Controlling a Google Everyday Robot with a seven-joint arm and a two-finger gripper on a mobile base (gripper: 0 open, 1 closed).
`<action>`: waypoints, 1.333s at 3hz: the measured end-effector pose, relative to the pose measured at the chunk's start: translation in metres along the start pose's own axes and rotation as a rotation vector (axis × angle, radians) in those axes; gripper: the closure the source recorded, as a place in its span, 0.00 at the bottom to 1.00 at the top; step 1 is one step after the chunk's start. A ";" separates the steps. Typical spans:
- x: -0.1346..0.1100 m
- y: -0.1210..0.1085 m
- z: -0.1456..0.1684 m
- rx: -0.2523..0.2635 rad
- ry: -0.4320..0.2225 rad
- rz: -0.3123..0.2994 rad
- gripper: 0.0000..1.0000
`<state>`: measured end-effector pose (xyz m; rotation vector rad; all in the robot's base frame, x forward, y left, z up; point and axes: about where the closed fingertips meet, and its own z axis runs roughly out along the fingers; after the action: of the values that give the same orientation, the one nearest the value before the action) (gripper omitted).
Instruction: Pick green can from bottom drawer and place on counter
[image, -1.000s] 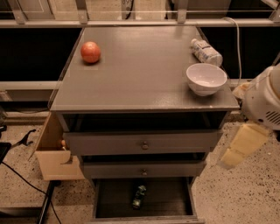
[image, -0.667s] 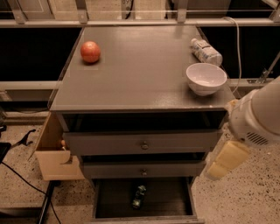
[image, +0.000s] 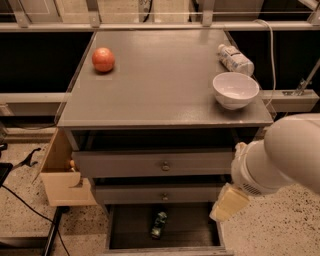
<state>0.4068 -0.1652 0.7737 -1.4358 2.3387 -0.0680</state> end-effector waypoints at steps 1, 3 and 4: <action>0.008 0.010 0.047 0.008 0.036 0.018 0.00; 0.015 0.013 0.062 0.000 0.043 0.056 0.00; 0.024 0.026 0.093 -0.025 0.030 0.092 0.00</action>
Offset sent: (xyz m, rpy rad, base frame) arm 0.0046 0.0065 -0.0416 -0.0214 0.0133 -0.0110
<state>0.4086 -0.1588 0.6747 -1.3455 2.4346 -0.0358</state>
